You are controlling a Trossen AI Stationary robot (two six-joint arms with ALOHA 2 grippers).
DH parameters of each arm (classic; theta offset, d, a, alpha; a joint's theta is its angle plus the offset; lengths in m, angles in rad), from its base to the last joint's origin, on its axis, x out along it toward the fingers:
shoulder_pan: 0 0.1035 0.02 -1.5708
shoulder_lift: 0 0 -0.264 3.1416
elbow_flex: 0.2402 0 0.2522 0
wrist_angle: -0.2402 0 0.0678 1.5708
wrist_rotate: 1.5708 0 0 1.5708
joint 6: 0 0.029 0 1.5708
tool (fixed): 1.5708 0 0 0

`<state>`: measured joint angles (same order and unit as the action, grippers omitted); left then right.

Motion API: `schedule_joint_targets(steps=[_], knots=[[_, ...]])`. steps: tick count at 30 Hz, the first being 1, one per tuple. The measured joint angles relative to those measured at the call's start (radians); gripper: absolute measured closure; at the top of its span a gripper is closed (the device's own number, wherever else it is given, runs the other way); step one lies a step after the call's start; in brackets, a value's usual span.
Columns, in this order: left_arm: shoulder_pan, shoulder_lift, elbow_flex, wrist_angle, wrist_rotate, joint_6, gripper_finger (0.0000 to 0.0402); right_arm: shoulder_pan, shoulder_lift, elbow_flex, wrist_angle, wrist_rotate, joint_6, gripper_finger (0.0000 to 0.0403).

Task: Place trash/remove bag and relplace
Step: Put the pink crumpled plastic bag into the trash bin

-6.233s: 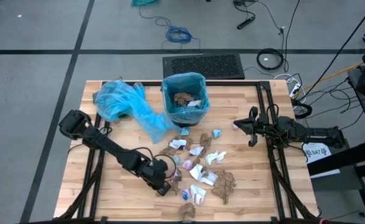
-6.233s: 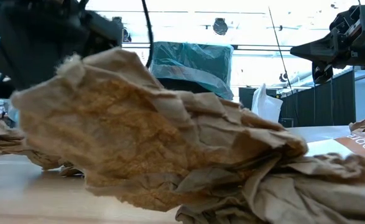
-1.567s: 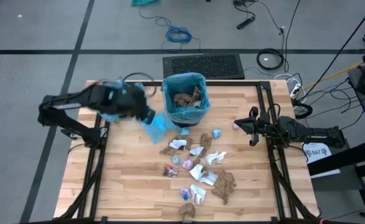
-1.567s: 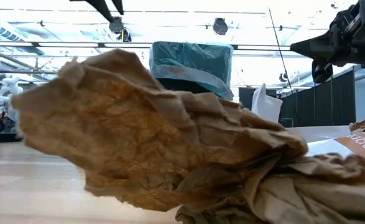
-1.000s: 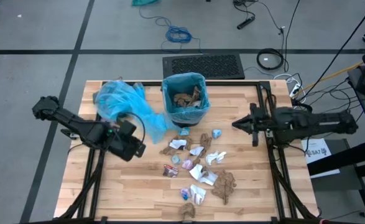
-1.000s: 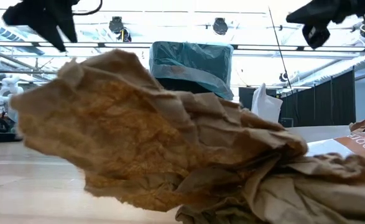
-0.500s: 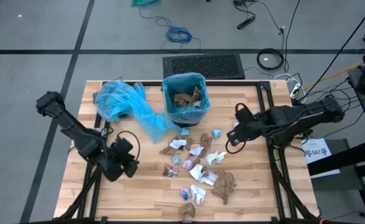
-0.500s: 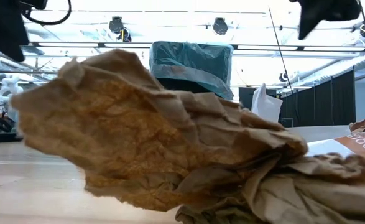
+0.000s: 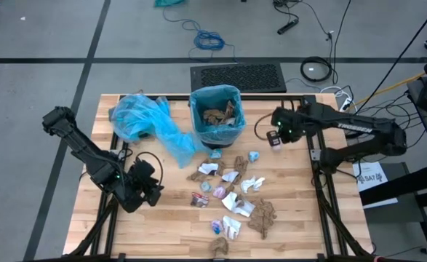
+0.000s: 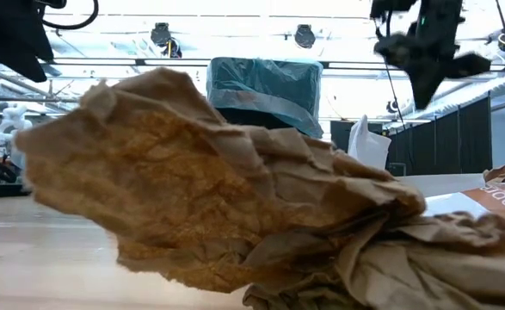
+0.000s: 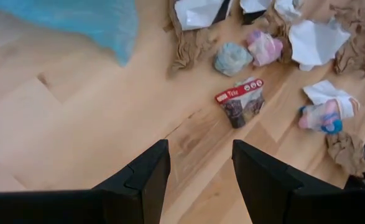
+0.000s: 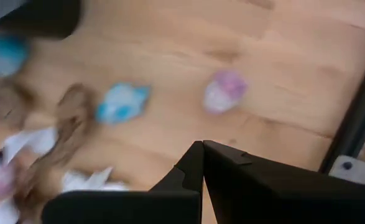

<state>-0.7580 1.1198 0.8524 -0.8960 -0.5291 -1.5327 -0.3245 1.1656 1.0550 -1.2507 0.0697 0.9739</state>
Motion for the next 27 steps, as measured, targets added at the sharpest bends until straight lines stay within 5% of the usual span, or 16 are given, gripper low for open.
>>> schedule_joint_targets(steps=[9, 27], knots=[[0.001, -0.008, 0.000, 0.000, -0.083, -0.113, 0.0224, -0.192, 0.000, -0.202, 0.162, -0.045, -0.137, 0.0392], [0.088, -0.008, 0.000, 0.042, -0.109, -0.190, 0.0224, -0.291, 0.088, -0.474, 0.556, -0.123, -0.260, 0.0216]])
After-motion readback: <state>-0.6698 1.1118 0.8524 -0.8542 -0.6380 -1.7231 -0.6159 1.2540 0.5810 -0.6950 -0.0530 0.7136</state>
